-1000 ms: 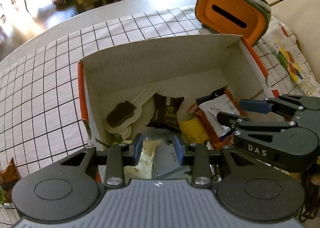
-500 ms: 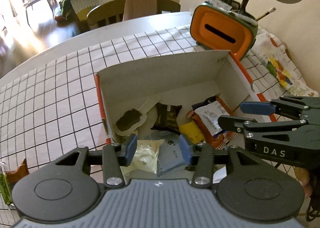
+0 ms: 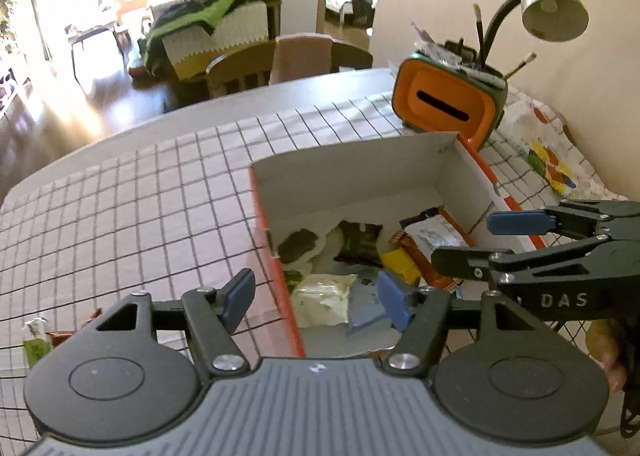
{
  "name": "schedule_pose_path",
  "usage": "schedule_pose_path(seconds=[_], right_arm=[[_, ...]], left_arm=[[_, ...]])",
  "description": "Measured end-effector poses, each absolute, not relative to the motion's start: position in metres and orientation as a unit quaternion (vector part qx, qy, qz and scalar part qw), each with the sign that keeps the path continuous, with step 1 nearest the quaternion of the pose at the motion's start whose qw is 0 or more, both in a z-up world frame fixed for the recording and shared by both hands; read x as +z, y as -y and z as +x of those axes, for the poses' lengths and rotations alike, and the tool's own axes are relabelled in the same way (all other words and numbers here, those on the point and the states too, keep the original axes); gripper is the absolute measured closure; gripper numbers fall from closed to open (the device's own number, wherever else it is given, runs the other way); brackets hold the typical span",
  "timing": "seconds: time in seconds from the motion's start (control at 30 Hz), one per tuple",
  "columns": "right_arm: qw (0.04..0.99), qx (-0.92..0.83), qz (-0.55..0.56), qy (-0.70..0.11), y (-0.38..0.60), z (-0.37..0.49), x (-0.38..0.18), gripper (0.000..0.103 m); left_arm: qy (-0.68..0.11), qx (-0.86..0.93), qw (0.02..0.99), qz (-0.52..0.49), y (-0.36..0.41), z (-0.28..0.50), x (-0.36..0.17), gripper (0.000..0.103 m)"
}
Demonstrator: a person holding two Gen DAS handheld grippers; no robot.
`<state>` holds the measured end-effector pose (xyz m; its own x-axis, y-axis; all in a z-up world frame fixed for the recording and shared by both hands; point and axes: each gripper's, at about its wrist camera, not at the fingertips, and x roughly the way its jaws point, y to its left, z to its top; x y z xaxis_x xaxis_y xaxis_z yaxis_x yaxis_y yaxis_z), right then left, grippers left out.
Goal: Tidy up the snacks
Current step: 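Open both tools to release the candy and sachet in the box, then move both tools back over the green bar and brown pouch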
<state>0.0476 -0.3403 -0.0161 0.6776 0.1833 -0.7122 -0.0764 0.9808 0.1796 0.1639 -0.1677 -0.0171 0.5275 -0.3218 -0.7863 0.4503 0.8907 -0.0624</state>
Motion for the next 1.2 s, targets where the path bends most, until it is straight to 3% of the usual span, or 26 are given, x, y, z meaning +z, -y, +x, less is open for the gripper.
schedule_pose_path(seconds=[0.23,0.33,0.5,0.63,1.2], right_arm=[[0.916,0.091,0.074,-0.384,0.315,0.036,-0.007,0.021],[0.918,0.099,0.068,-0.379,0.301,0.033,-0.005,0.009],[0.917,0.114,0.059,-0.378,0.275,0.034,-0.006,0.008],[0.917,0.13,0.055,-0.373,0.253,0.036,-0.006,0.0],[0.882,0.287,-0.075,-0.365,0.121,0.072,-0.022,0.0]], left_arm=[[-0.406,-0.216,0.886,0.056,0.13,0.148,-0.003,0.027],[-0.395,-0.21,0.893,0.054,0.113,0.143,-0.001,0.025],[-0.386,-0.197,0.9,0.044,0.08,0.136,-0.001,0.02],[-0.387,-0.186,0.903,0.027,0.05,0.134,-0.002,0.018],[-0.422,-0.067,0.904,-0.012,-0.09,0.151,-0.037,0.018]])
